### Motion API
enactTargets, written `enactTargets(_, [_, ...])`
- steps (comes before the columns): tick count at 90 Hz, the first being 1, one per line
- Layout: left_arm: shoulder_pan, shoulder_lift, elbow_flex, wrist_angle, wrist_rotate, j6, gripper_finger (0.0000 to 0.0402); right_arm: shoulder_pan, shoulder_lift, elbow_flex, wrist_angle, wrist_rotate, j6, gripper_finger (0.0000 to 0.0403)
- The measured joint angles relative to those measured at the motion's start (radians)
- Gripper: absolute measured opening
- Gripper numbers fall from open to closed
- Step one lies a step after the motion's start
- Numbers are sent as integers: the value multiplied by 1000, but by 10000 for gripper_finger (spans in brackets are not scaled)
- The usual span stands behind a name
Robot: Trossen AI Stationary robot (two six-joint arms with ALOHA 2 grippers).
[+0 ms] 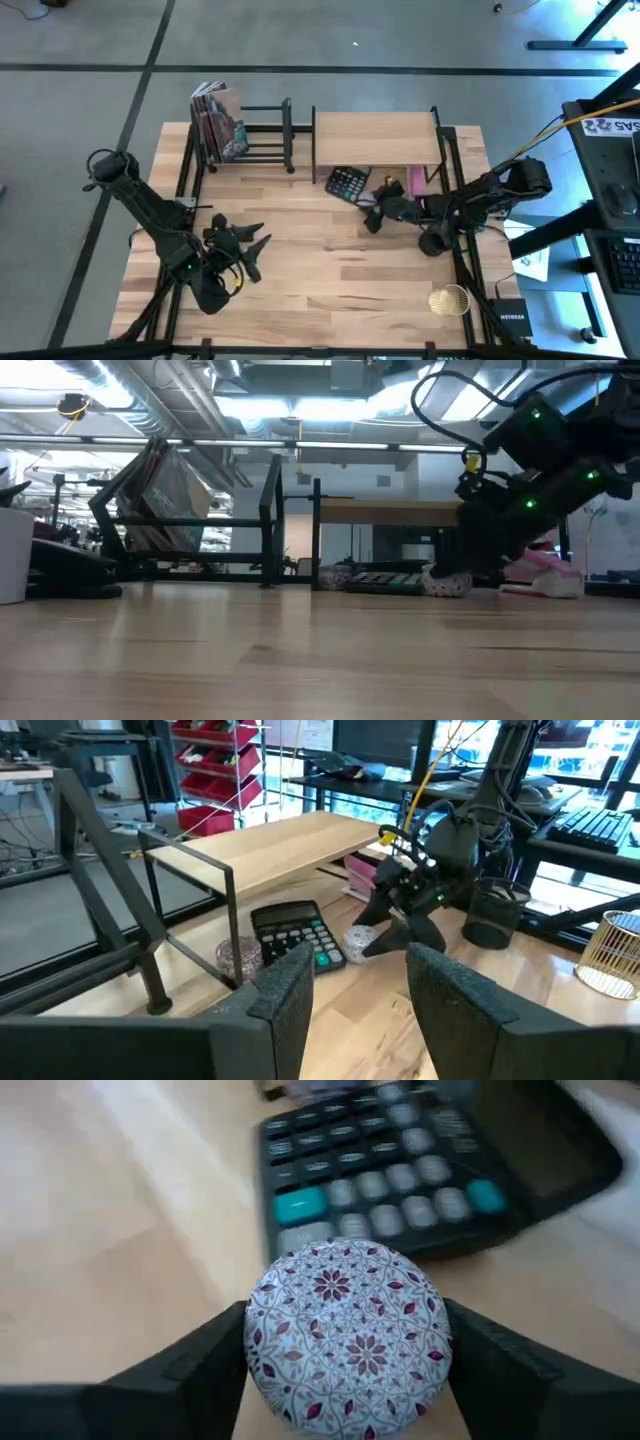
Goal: Stock shelves
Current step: Remove the pink scented candle jar from under the shelf
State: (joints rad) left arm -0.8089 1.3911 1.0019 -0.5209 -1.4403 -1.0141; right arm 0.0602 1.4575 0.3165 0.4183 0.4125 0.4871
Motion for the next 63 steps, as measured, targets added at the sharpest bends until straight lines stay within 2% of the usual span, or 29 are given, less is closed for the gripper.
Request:
enactTargets(9, [0,0,0,0,1,-9,143,63,2,48,-23,-40,-21,260])
enactTargets(21, [0,-1,0,1,21,-32,143,172,2,147,-98,-42,-24,260])
enactTargets(42, [-2,-1,0,16,25,-60,143,331,6,363,-192,-94,-77,260])
enactTargets(51, [-7,-1,0,17,46,-84,143,367,47,465,-188,-112,-126,260])
enactTargets(63, [-34,-1,0,60,77,-92,143,382,179,620,-191,-176,-186,260])
